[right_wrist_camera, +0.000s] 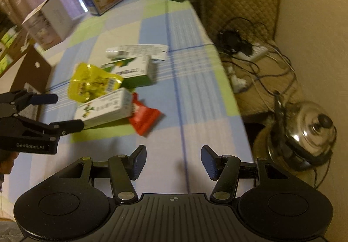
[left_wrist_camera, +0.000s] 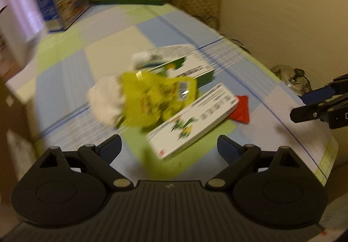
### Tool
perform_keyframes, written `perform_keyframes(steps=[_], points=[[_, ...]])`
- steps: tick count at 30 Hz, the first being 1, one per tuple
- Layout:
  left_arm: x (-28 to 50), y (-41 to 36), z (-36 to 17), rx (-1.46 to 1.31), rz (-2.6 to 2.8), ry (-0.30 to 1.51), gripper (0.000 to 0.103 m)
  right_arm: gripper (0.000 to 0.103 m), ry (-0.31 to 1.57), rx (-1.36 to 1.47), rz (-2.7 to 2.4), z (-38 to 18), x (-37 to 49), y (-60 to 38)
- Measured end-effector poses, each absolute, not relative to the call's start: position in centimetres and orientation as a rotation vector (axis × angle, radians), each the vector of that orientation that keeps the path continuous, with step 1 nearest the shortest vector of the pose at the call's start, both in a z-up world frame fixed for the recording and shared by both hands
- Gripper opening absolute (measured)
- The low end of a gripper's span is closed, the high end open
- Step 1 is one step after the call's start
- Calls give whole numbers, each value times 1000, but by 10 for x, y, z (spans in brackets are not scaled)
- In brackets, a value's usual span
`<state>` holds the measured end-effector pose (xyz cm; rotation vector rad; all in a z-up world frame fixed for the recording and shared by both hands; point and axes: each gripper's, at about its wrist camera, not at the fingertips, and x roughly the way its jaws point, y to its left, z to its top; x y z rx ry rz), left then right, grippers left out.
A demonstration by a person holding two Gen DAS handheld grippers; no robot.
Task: Organize objects
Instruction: 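Grasp the white vitamin A cream box with the left gripper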
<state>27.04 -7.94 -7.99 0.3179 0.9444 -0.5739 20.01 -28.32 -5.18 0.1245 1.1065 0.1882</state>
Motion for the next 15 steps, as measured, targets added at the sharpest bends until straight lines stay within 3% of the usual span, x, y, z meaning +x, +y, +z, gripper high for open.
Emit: perform_keyframes(steps=[9, 12, 15], points=[[286, -123, -99, 473, -736, 861, 89, 53, 1127, 177, 95, -57, 187, -311], [289, -131, -109, 513, -758, 878, 79, 53, 1133, 186, 78, -59, 185, -316], [287, -131, -117, 512, -769, 917, 61, 53, 1137, 189, 69, -60, 186, -319]])
